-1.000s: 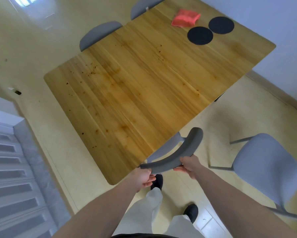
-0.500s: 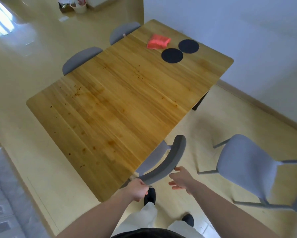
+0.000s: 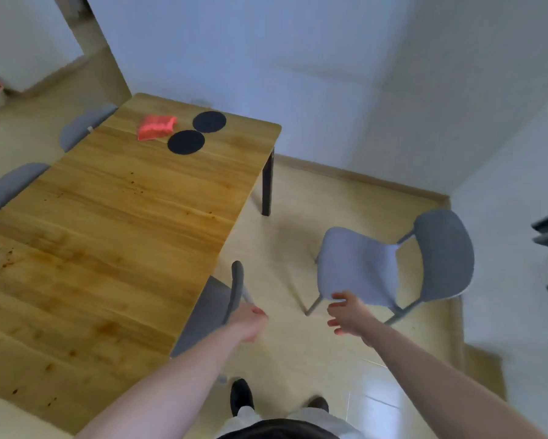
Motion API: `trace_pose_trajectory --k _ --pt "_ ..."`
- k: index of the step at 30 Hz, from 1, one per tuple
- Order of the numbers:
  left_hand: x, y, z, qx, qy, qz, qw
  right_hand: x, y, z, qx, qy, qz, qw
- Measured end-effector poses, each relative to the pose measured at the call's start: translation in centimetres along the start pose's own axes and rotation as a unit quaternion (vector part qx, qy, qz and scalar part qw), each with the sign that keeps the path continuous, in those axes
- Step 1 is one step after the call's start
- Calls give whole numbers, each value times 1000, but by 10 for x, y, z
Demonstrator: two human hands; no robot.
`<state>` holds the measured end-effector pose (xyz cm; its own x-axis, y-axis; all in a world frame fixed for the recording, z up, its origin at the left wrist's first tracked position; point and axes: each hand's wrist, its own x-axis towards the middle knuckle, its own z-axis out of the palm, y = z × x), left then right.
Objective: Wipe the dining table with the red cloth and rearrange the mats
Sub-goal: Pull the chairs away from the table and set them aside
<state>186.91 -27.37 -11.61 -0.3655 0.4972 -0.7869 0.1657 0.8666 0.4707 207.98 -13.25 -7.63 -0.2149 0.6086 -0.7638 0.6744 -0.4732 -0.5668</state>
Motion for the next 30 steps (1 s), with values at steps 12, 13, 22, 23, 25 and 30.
trace_pose_trajectory --k 12,13,22,23,25,30 --pt "-17 133 124 46 -59 79 994 -13 73 -161 51 102 49 992" --pt "-19 140 128 54 -68 84 993 -11 75 -168 47 100 45 993" --pt "40 203 138 114 -105 83 984 26 63 -213 49 127 49 989" --pt "51 212 139 117 -109 80 984 34 59 -221 39 130 54 989" --pt "71 226 144 114 -116 79 984 49 51 -236 13 143 66 987" --pt "103 266 147 124 -135 83 980 86 26 -276 -66 190 74 977"
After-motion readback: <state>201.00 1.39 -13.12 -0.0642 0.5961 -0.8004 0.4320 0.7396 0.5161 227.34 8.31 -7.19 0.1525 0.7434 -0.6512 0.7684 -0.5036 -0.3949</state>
